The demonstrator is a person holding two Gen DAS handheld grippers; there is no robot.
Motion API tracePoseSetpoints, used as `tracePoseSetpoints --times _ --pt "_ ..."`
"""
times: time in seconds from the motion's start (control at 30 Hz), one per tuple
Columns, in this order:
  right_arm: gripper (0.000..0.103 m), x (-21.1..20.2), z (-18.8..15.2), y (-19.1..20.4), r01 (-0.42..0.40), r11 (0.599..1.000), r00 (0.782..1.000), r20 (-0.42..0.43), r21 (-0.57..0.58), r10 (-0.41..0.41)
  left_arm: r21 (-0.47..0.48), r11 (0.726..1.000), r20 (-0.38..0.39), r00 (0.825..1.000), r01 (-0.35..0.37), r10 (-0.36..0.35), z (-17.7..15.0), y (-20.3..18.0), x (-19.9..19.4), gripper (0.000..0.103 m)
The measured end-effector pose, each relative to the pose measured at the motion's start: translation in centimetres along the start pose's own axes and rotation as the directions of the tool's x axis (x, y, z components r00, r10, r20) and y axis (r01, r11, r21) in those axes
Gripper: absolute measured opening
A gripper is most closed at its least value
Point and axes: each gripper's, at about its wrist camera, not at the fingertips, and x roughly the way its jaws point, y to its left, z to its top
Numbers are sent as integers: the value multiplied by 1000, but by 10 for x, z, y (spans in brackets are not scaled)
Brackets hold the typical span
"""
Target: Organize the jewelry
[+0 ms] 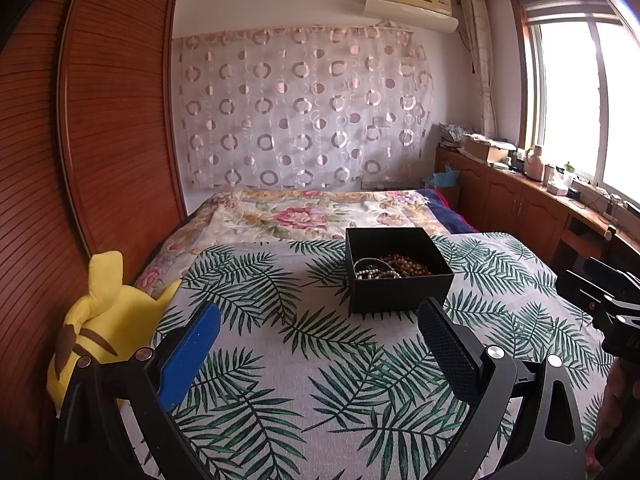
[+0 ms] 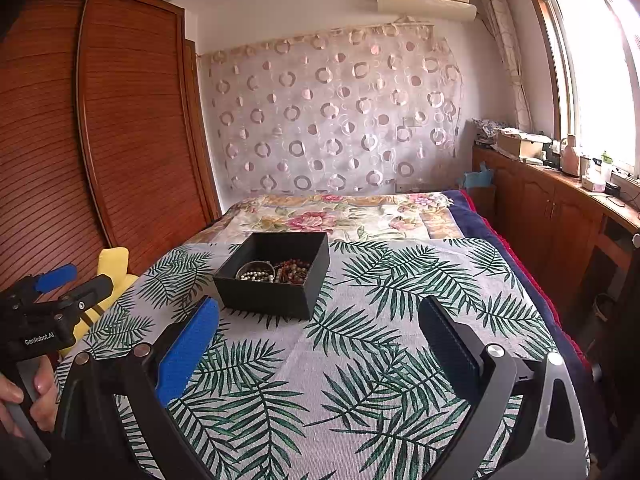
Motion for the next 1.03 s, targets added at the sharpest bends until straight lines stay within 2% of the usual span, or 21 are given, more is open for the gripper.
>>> tracePoseSetpoints --times 1.03 --pt "101 1 -1 2 -2 1000 1000 2 2 2 7 1000 19 1000 2 -3 1 -5 -8 95"
